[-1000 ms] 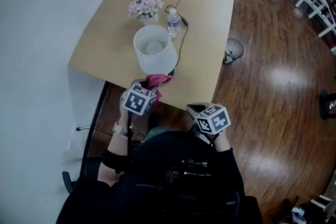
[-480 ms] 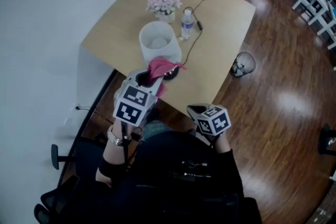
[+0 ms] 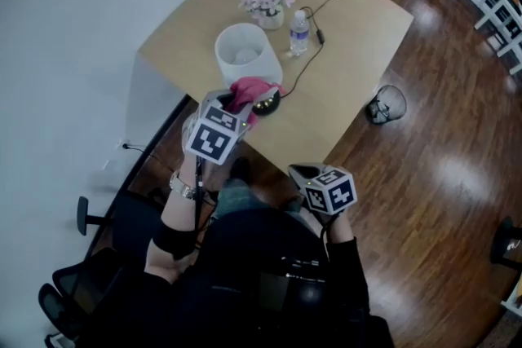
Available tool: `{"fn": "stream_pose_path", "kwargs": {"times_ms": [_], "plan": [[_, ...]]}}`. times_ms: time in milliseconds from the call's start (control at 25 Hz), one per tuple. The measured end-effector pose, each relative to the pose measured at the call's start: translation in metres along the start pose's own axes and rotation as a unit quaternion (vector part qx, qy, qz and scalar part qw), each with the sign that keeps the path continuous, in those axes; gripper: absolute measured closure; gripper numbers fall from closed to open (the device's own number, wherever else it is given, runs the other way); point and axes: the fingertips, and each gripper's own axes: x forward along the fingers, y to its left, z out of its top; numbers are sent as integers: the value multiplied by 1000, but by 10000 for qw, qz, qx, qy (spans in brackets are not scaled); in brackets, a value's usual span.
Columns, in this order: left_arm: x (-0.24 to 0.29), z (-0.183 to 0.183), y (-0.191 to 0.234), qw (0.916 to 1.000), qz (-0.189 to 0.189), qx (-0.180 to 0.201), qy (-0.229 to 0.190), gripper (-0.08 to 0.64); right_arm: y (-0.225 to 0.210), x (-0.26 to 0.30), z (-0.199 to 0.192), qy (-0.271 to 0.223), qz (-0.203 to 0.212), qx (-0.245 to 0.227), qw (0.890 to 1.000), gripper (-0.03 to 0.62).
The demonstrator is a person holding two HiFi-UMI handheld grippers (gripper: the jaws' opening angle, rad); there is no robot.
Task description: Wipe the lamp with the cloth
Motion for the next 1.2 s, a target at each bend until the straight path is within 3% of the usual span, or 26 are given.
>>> {"fn": "stream_pose_path", "kwargs": {"times_ms": [400, 560, 800, 1000, 1200], "plan": [[55, -74, -31, 9939, -570, -520, 784, 446, -16, 1, -22, 299, -29, 186, 9994, 589], [71, -90, -39, 9902, -905, -633, 852, 446, -25, 4, -11, 327, -155, 301, 9989, 588], [84, -101, -62, 9861, -1257, -769, 763, 446, -46, 5, 9, 455, -367, 115, 9982, 588], [58, -82, -70, 9897, -1196, -618, 494, 448, -49, 10, 25, 423, -250, 23, 9988, 589], [22, -18, -65, 9940, -650, -857, -199, 448, -63, 10, 33, 785, 141, -439, 9958, 589]]}}
